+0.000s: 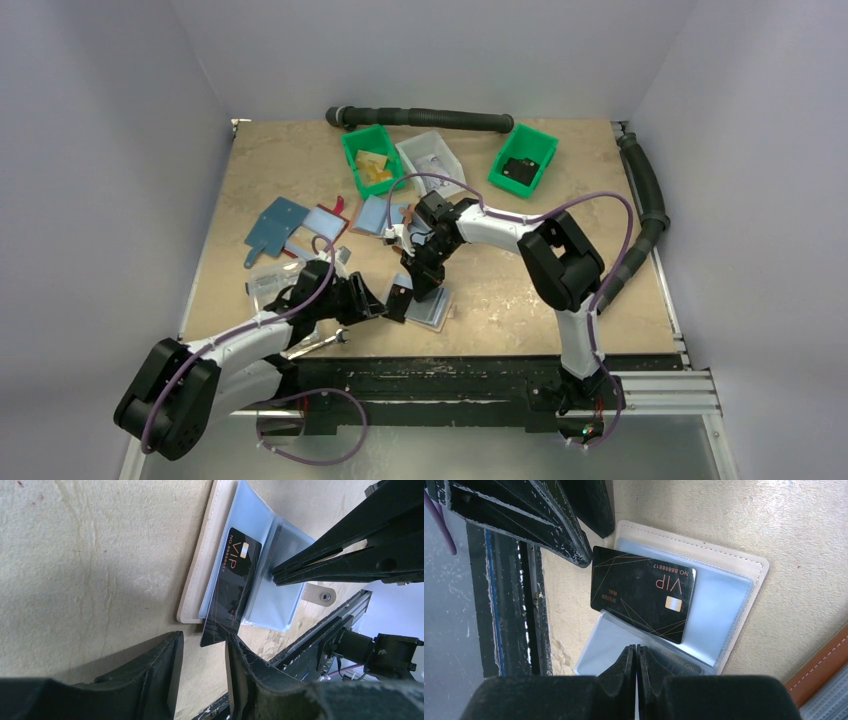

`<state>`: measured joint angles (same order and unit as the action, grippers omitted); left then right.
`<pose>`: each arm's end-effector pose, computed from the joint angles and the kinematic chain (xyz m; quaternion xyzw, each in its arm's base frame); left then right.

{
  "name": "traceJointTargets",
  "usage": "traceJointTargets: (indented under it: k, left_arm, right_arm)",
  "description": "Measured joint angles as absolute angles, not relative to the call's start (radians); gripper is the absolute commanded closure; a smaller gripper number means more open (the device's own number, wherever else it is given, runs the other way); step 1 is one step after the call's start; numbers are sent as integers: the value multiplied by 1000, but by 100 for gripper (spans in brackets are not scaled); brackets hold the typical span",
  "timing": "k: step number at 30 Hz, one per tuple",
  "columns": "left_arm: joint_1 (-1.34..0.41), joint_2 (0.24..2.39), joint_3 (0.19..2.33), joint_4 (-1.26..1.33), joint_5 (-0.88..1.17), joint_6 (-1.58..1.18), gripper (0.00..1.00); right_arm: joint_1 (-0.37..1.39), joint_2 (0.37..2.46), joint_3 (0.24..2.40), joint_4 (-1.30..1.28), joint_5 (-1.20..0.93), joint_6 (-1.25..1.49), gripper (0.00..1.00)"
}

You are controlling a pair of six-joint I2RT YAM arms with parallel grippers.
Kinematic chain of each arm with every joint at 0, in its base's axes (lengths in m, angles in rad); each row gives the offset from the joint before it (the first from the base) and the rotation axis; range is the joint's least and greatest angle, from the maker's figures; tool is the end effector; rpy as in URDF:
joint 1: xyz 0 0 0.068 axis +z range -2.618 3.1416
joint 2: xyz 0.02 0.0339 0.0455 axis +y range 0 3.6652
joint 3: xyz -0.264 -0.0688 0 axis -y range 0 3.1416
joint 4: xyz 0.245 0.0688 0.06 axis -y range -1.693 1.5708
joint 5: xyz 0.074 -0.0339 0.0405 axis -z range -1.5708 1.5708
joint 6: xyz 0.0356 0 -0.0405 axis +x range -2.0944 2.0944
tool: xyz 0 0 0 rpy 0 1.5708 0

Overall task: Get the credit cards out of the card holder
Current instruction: Remove the credit card from the card holder.

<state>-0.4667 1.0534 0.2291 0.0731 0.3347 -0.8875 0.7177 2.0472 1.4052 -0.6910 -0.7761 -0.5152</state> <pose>0.1541 -0.0908 0.1304 -0.1240 0.8983 -0.3652 0.2105 0.2824 0.2796 0.1528 -0.5680 0.7240 0.3849 0.0713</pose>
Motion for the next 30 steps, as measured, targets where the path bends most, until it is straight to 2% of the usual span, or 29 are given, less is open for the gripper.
traceJointTargets:
  k: [12,17,24,30]
  left_arm:
    - [-467,1128,179,238,393,-944,74]
    - [-467,1133,166,255,393,-955,100]
    - [-467,1138,159,278,398,-958,100]
    - [-467,1060,167,215,389,-927,100]
  right_arm:
    - [718,2051,1406,-688,-777,-515,91]
    - [718,2051,1406,-688,-777,-516,91]
    - [718,2051,1407,-691,-779,-521,87]
    - [718,2053,1428,-766,-811,-596,68]
